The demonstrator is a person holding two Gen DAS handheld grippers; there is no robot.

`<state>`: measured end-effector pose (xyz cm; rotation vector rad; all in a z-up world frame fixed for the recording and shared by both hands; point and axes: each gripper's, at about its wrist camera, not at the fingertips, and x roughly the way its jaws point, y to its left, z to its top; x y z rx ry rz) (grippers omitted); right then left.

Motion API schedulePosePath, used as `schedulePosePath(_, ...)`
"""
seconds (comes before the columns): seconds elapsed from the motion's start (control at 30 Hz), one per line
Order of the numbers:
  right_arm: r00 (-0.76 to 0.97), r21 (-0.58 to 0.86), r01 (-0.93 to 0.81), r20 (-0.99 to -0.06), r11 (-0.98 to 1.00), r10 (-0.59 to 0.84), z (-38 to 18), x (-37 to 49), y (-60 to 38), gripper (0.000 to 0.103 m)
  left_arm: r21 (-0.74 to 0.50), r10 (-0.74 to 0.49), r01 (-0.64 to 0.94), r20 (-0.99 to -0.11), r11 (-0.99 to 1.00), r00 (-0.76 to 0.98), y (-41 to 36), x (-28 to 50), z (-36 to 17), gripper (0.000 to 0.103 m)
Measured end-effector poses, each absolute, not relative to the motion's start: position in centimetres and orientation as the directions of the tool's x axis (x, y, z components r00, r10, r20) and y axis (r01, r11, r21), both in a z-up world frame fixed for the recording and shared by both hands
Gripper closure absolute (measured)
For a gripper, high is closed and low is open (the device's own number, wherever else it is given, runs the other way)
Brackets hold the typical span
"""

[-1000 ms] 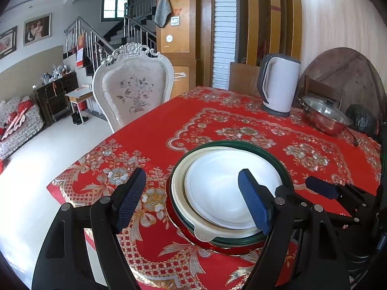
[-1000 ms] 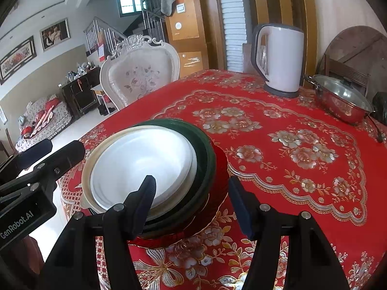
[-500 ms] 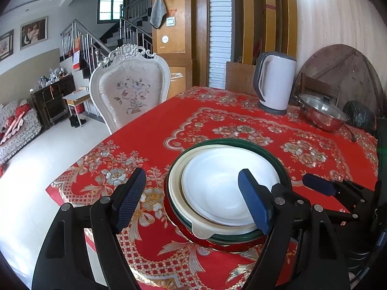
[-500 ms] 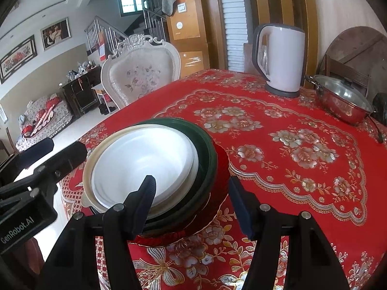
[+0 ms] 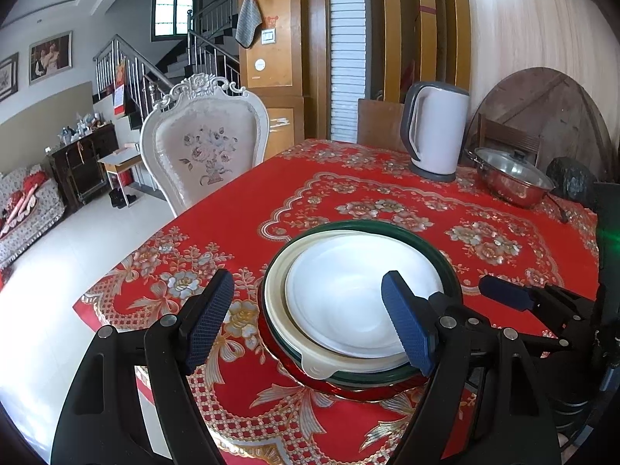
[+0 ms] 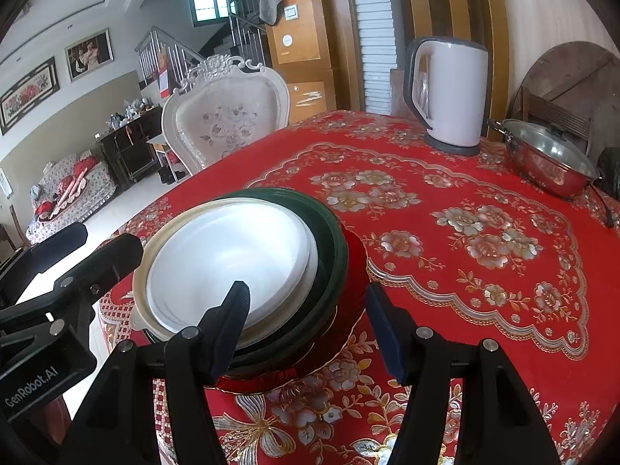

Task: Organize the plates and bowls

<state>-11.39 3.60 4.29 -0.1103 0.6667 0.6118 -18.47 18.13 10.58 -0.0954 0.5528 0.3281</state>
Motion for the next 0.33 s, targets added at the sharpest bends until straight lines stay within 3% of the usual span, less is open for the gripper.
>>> schedulePosePath(0.33,0.614,0.098,-0.567,-0.612,0.818,0.498,4.11,-11.51,3.67,0.041,0.006,0.292,-0.335,-0.505,0.942,0.812,17.76,-18.69,10.74,0.023)
